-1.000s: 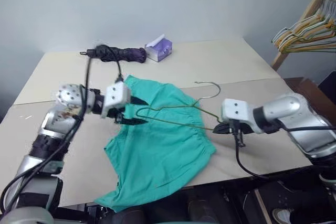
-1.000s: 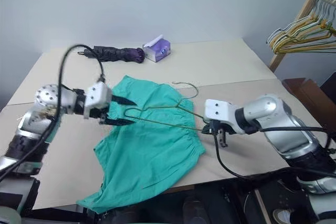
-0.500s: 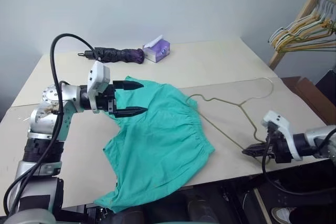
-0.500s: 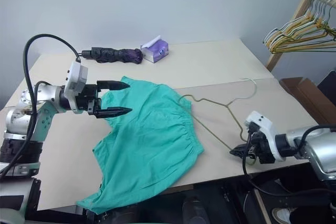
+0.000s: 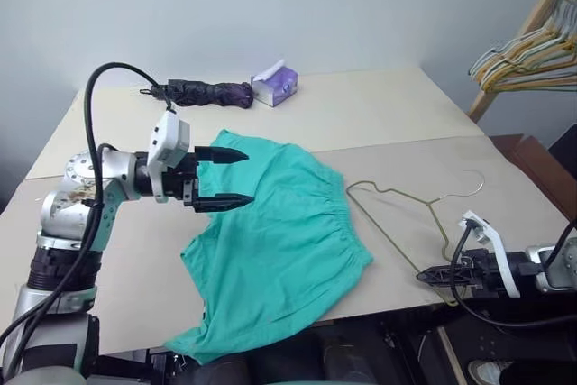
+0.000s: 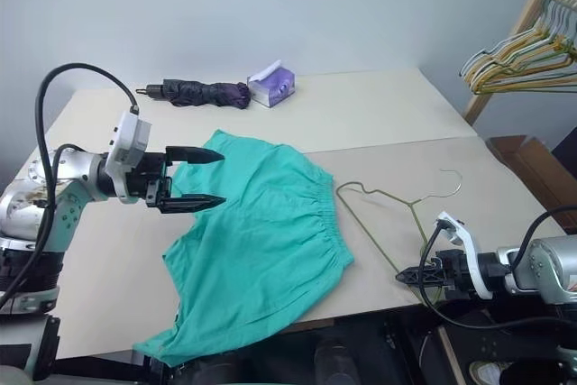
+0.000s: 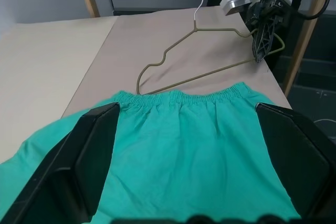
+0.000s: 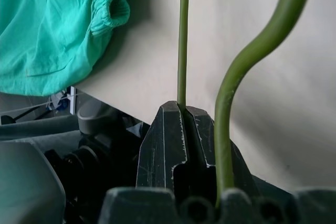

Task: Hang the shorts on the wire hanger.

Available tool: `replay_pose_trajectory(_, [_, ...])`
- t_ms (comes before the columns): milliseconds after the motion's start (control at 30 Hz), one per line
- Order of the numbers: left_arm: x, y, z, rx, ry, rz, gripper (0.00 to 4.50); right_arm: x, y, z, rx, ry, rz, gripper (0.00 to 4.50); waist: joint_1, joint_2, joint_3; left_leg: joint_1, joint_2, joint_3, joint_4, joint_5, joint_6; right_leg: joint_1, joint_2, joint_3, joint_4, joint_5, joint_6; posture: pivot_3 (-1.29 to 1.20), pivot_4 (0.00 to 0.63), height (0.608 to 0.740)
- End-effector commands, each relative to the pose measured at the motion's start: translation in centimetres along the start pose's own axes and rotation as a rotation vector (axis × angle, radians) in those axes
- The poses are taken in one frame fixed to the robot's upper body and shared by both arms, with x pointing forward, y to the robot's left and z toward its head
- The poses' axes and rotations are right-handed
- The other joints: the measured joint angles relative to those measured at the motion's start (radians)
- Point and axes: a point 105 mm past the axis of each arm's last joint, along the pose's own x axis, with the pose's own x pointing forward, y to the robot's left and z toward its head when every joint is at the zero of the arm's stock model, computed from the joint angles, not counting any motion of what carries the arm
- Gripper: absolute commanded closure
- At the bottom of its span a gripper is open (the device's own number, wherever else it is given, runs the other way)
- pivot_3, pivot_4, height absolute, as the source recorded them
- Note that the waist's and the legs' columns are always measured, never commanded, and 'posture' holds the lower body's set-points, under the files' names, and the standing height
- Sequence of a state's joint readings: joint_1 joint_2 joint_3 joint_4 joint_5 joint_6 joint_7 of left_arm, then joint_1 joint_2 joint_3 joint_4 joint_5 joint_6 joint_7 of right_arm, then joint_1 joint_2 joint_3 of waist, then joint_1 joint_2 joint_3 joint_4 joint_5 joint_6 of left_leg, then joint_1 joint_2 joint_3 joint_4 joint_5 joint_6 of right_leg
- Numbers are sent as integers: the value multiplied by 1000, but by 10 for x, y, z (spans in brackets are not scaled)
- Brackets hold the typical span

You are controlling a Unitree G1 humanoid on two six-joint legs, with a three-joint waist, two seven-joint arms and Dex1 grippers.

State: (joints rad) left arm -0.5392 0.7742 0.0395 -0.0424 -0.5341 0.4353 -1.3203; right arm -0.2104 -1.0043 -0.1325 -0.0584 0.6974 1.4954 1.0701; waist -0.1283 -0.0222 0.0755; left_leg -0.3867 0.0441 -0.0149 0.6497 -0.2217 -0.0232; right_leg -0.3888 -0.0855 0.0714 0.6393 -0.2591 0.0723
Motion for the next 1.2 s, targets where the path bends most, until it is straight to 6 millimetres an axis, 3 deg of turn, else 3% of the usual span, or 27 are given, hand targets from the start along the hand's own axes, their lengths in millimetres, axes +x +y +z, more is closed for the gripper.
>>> replay_pose_trajectory(33, [-5,3,14,53,-21,29,27,-4,15,10,-50,-25,56,4500,8,0,0,0,0,0,0,0,0,0,0,0,0,0,0,-75,66,740])
replay_pose_trajectory(500, [-6,-4,8,57,-5,35,27,-5,20,5,-111,63,77,4500,46,0,0,-1,0,0,-1,0,0,0,0,0,-4,0,0,-34,49,740])
replay_pose_trajectory(700, [-6,-7,6,61,0,38,27,12,14,22,-158,87,84,4500,50,0,0,-1,0,1,-1,0,0,0,0,0,-6,1,0,-6,27,740])
replay_pose_trajectory(833, [-5,-7,7,77,-3,46,27,26,-1,33,-164,107,57,4500,62,0,-1,-1,0,1,-1,0,0,0,0,-1,-7,3,-2,27,12,740])
replay_pose_trajectory(1033, [-7,-9,7,81,0,59,27,30,-12,48,-169,93,44,4500,86,0,-1,-3,0,1,-1,0,0,-1,0,-1,-9,6,-6,49,12,740])
replay_pose_trajectory(1200, [-8,-8,7,84,2,69,27,35,-8,65,-158,53,80,4500,89,0,-1,-3,0,1,-1,0,0,-1,0,-1,-8,7,-7,55,8,740])
